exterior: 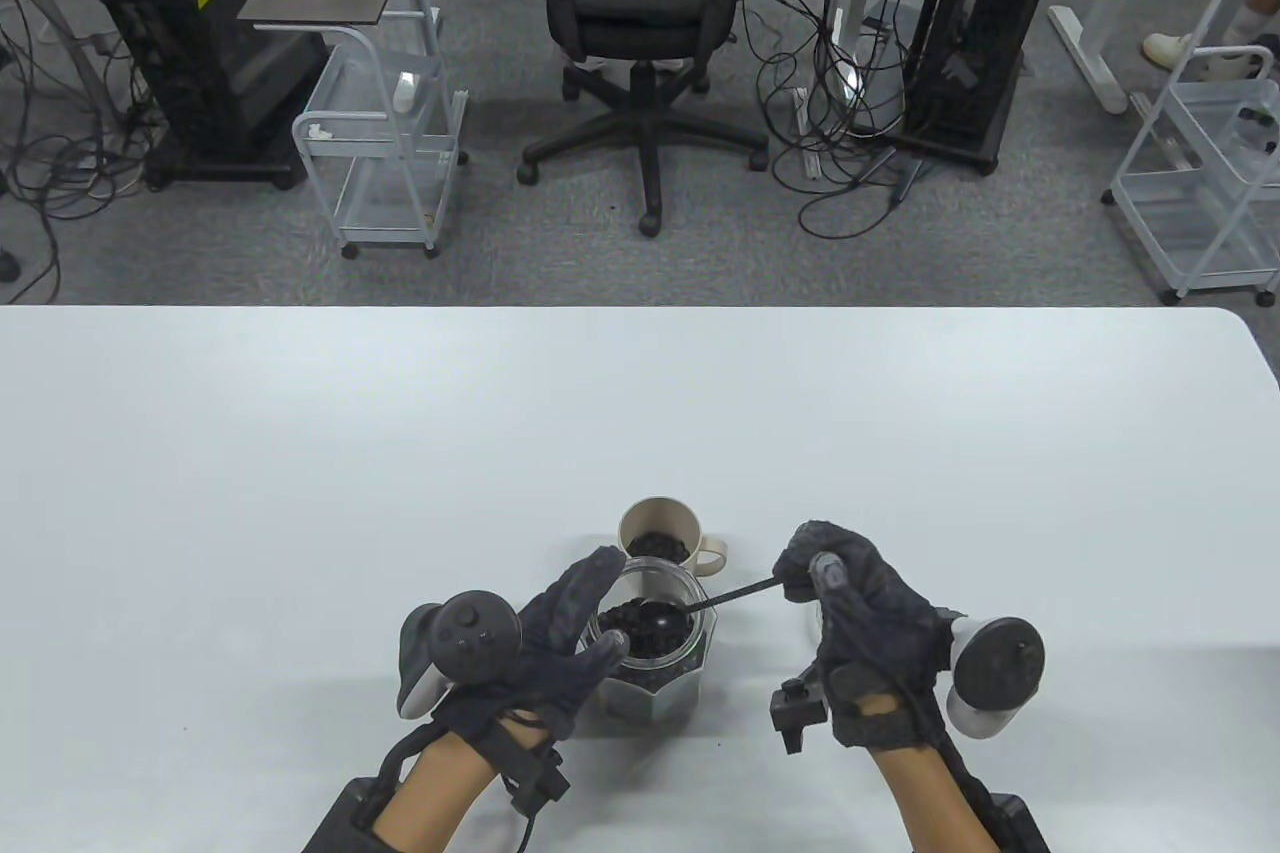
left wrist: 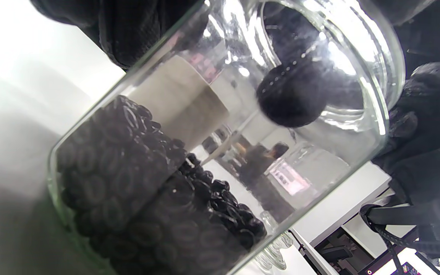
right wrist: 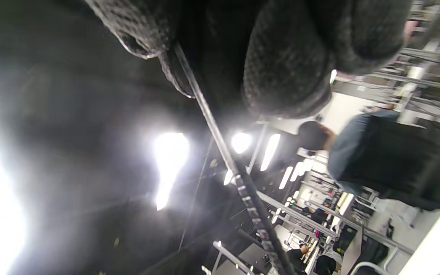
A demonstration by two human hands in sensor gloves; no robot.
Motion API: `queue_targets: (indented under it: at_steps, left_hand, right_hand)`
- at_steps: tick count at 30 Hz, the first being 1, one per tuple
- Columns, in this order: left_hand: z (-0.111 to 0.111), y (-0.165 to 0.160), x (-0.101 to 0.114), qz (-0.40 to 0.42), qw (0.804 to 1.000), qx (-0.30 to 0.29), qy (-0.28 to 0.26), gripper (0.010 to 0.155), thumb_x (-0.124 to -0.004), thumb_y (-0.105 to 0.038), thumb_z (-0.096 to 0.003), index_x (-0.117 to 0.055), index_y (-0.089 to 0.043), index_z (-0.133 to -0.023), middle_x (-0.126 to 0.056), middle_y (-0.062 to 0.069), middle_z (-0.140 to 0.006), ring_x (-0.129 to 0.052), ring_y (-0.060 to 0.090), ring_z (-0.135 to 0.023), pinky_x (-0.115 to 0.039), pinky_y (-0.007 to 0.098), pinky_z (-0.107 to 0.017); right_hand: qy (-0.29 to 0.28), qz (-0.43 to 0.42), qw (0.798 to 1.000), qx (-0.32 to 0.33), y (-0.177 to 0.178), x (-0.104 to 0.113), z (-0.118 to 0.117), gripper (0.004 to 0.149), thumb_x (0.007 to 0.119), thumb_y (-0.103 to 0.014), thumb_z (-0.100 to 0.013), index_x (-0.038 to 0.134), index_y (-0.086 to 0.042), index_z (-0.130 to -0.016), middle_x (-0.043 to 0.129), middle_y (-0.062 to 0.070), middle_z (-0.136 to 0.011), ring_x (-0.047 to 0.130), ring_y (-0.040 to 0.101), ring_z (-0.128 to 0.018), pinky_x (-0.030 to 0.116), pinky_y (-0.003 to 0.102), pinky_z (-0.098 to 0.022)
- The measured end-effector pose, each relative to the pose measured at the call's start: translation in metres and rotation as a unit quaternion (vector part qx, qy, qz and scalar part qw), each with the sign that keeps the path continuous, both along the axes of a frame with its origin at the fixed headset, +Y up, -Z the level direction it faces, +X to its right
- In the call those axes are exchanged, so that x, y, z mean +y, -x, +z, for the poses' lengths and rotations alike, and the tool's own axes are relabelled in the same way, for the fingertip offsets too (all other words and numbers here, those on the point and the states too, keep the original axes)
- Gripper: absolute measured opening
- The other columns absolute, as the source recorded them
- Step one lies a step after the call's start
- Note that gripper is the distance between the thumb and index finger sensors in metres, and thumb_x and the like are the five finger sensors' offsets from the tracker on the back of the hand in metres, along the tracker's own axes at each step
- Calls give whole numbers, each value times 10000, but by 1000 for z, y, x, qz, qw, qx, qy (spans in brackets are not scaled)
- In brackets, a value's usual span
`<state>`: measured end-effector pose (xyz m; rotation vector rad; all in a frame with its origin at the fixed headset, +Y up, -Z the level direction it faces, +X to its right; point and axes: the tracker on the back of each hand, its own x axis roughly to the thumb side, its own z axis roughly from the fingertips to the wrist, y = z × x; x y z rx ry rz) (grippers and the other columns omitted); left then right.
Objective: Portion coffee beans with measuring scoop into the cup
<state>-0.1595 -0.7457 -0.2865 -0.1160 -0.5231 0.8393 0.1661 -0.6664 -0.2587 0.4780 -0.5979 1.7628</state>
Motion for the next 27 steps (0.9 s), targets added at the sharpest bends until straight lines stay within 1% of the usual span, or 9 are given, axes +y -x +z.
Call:
queue_targets:
  at_steps: [4,6,12,14,16,18,23,27]
  left_hand:
    - [0,0,0,-1,1000,0,-1,829,-534,-748,-465,-308,-332,-1145,-477,238,-1159,-668,560,-977,-502,723,-662]
    - [0,0,0,-2,1000,0,-1,829,-534,-747,-466,-309,-330,-1146,-477,239,-1159,-668,560,-977,-502,723,-662]
    - [0,0,0,-2,1000,0,-1,830,-535,-747,-465,-308,-329,-1146,-479,241,-1158,-669,558,-977,-502,723,-662]
    - [0,0,0,-2,1000,0,-1,830,-534,-747,-465,-307,-330,-1145,-477,241,-1159,-669,560,-977,-502,723,-662]
    - [0,0,0,-3,1000,0,-2,829,-535,-747,-465,-308,-329,-1146,-479,240,-1158,-668,561,-977,-499,724,-662]
    - [0,0,1,-5,1000,0,-3,832,-533,-748,-465,-308,-329,-1146,-481,238,-1158,-668,561,-977,-499,725,-662]
    - [0,0,1,-6,1000,1,-4,831,-533,-747,-466,-310,-326,-1146,-484,241,-1157,-668,561,-977,-497,726,-662]
    - [0,0,1,-11,1000,3,-7,831,-532,-749,-465,-314,-327,-1146,-492,236,-1157,-673,559,-977,-501,725,-663]
  right_hand:
    - [-55,82,995,6,22,7,13,391,718,-304,-512,781,-133,-858,877,208,-714,944,420,-504,726,577,-450]
    - [-72,117,990,7,31,9,17,391,726,-305,-509,788,-139,-858,880,207,-719,945,424,-509,723,582,-455]
    - [-88,177,980,9,47,4,18,390,746,-302,-502,807,-145,-854,888,212,-722,945,435,-506,717,591,-457]
    - [-91,208,974,8,51,1,17,390,749,-302,-501,808,-150,-855,889,210,-728,943,437,-509,716,592,-459]
    - [-84,228,970,16,56,-2,15,389,749,-305,-501,810,-154,-854,891,205,-729,942,434,-508,714,592,-462]
    - [-74,227,971,25,60,-3,13,387,749,-306,-501,811,-156,-852,889,206,-728,938,434,-506,711,593,-462]
    - [-32,239,970,43,67,-7,8,384,753,-315,-498,823,-152,-839,899,204,-696,942,421,-475,718,587,-450]
    - [9,200,979,44,68,-11,3,380,776,-321,-497,845,-130,-818,914,220,-641,957,406,-409,737,577,-412]
